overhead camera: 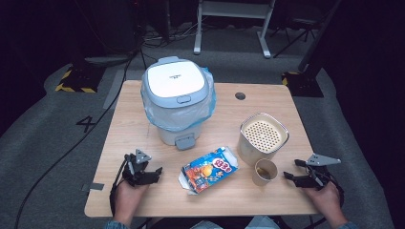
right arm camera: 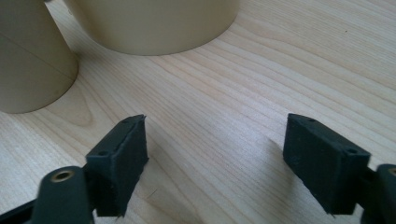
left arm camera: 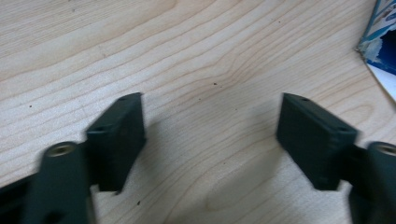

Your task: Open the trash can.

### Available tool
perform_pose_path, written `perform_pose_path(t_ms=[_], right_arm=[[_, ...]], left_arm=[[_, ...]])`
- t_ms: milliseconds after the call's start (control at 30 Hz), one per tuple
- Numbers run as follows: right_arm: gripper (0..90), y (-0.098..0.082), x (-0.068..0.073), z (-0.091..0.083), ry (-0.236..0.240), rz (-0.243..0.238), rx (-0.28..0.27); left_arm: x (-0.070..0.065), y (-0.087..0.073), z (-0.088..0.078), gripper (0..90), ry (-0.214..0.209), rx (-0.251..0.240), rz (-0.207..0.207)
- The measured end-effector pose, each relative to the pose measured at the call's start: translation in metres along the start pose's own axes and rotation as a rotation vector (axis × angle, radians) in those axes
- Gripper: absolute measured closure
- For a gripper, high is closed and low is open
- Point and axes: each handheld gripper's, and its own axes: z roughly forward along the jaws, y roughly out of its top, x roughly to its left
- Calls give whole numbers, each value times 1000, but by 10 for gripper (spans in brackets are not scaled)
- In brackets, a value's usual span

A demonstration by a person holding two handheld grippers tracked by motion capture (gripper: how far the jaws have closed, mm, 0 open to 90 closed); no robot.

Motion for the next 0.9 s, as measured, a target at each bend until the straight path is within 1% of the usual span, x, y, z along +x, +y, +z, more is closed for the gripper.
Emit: perform_pose_path(t_ms=[33, 67, 100, 133, 167, 200, 233, 267, 300, 367, 400, 433, 467, 500, 533, 567, 600, 633, 667, 700, 733, 767, 800, 833, 867, 900], right_arm=[[238, 0, 0, 0, 0, 0, 0], [253, 0, 0, 0, 0, 0, -3], [266, 0, 0, 0, 1, -2, -4], [280, 0, -1, 0, -1, -1, -7], [294, 0, -1, 0, -5, 4, -9], [299, 0, -2, 0, -6, 7, -11], [300, 0, -2, 0, -8, 7, -11], [300, 0, -2, 0, -8, 7, -11], [300, 0, -1, 0, -9, 7, -11], [300, 0, -1, 0, -9, 7, -11], [298, 0, -1, 0, -9, 7, -10], [215, 0, -1, 0, -32, 18, -2], [215, 0, -1, 0, -32, 18, -2], [141, 1, -2, 1, -48, 31, 6], [59, 1, -3, 2, -85, 58, 25], [9, 1, -4, 3, -109, 82, 41], [0, 1, -8, 4, -137, 128, 51], [0, 1, -9, 4, -147, 137, 52], [0, 1, -9, 4, -149, 138, 52], [0, 1, -9, 4, -149, 138, 52], [0, 1, -9, 4, -149, 138, 52], [0, 1, -8, 4, -153, 140, 52], [0, 1, -8, 4, -153, 140, 52], [0, 1, -8, 4, -156, 144, 52], [0, 2, -7, 4, -160, 147, 53], [0, 2, -7, 4, -160, 148, 54]], left_arm=[[-1, 2, -2, 329, -16, 1, 2], [-2, 4, -3, 374, -14, -5, 4], [-4, 6, -5, 376, -14, -17, 13], [-7, 10, -8, 384, -31, -33, 14], [-9, 12, -11, 398, -46, -49, 21], [-11, 15, -14, 415, -52, -59, 35], [-12, 17, -15, 418, -48, -64, 46], [-13, 19, -17, 419, -59, -65, 57], [-13, 22, -19, 421, -84, -70, 71], [-12, 25, -21, 448, -110, -74, 100], [-11, 26, -22, 450, -125, -77, 103], [-10, 28, -24, 449, -137, -72, 110], [-9, 30, -26, 449, -138, -77, 119], [-7, 31, -29, 443, -154, -87, 124], [-6, 33, -32, 425, -163, -97, 121], [-5, 34, -34, 416, -171, -102, 111], [-1, 37, -41, 440, -198, -133, 115], [0, 38, -45, 473, -213, -151, 112], [1, 40, -48, 483, -224, -160, 114], [2, 41, -50, 488, -239, -165, 105], [2, 41, -50, 487, -239, -165, 105], [4, 45, -54, 497, -254, -160, 108], [4, 45, -54, 530, -254, -160, 108], [5, 46, -56, 530, -260, -155, 121], [5, 48, -58, 583, -255, -152, 137], [5, 51, -60, 589, -258, -145, 151]])
